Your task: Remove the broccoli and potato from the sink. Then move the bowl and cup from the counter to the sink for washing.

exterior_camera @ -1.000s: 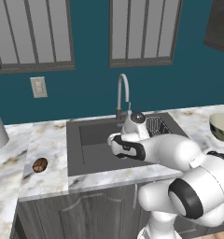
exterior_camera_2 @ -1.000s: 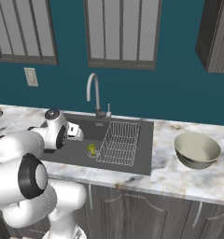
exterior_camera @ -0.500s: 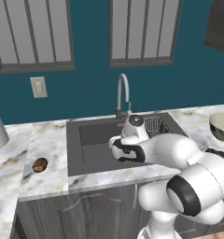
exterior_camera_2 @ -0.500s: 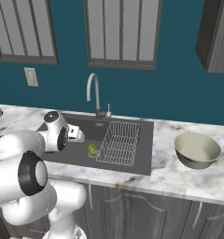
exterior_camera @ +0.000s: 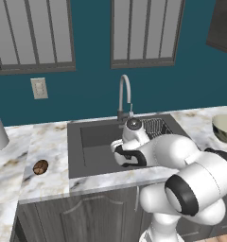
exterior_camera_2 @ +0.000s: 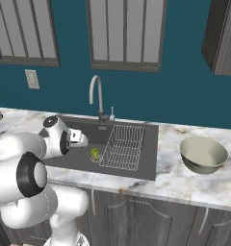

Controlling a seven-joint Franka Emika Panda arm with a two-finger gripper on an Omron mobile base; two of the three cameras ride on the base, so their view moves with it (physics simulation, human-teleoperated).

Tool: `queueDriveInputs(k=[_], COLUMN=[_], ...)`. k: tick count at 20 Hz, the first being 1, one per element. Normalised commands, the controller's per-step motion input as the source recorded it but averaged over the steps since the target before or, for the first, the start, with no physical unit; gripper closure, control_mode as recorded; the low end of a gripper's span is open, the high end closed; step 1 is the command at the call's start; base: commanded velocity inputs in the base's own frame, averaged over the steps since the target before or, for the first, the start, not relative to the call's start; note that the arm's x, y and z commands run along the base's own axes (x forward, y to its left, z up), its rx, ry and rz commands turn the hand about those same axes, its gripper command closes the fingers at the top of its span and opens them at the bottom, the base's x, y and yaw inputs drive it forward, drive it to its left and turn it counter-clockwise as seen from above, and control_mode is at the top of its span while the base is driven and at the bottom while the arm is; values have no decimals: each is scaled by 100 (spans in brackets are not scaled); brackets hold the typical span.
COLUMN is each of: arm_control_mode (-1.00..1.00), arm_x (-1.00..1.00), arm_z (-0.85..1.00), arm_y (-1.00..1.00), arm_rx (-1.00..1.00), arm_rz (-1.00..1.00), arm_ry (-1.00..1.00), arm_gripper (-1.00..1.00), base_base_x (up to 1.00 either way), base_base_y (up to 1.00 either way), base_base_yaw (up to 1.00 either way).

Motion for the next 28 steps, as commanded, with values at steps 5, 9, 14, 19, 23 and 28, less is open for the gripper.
queueDriveInputs(k=[5, 9, 14, 19, 23, 28], arm_control_mode=[-100, -100, -100, -100, -100, -100], arm_x=[8, 8, 7, 10, 12, 11], arm_z=[-2, -6, -9, -9, -8, -4], arm_y=[-8, -7, -7, -5, -4, -4], arm_rx=[-3, -2, -2, 0, 0, 0], arm_rz=[0, 0, 0, 0, 0, 0], arm_ry=[0, 0, 0, 0, 0, 0], arm_gripper=[-100, -100, -100, -100, -100, -100], base_base_x=[0, 0, 0, 0, 0, 0], base_base_y=[0, 0, 0, 0, 0, 0], base_base_yaw=[0, 0, 0, 0, 0, 0])
